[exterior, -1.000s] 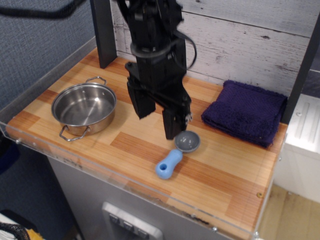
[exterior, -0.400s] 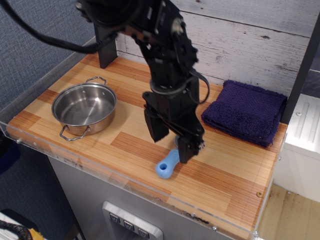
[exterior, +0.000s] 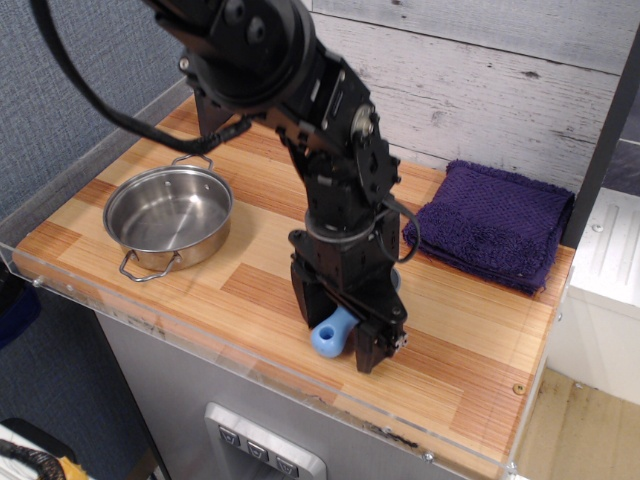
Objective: Move the blue spoon to the left of the white round vegetable.
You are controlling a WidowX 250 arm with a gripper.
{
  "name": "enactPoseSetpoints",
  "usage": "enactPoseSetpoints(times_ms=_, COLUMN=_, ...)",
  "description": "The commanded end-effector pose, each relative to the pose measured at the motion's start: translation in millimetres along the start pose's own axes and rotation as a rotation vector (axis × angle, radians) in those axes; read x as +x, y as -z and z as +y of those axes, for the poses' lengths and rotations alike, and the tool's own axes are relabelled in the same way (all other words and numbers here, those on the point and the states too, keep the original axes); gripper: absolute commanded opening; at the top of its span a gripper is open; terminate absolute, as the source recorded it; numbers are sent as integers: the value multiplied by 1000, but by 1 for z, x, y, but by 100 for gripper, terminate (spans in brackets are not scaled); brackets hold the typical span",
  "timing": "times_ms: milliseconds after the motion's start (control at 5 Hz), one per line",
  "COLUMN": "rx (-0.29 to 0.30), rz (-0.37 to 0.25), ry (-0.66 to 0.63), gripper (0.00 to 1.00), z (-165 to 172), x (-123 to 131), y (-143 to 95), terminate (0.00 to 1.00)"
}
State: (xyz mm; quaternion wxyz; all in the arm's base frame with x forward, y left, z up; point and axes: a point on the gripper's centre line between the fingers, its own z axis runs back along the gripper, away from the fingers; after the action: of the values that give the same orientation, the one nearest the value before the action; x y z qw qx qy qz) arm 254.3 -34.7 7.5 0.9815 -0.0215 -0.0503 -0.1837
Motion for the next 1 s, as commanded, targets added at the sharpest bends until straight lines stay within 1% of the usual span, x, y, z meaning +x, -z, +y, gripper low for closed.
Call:
enactPoseSetpoints(times_ms=0, rx=5, rz=-29, ry=-9, gripper=0, z=7, x=-4, y=0, terminate=0)
enactPoseSetpoints(times_ms=400, rx=11, rz=-34, ry=10, gripper=0, z=4, x=-1, y=-5, terminate=0)
enactPoseSetpoints(times_ms=600, rx=6, rz=-39, ry=48, gripper=0, z=2, x=4, y=-9, terminate=0)
enactPoseSetpoints(times_ms=800, rx=20, rz=-46, ry=112, gripper=0, z=-6, x=19, y=-24, terminate=0)
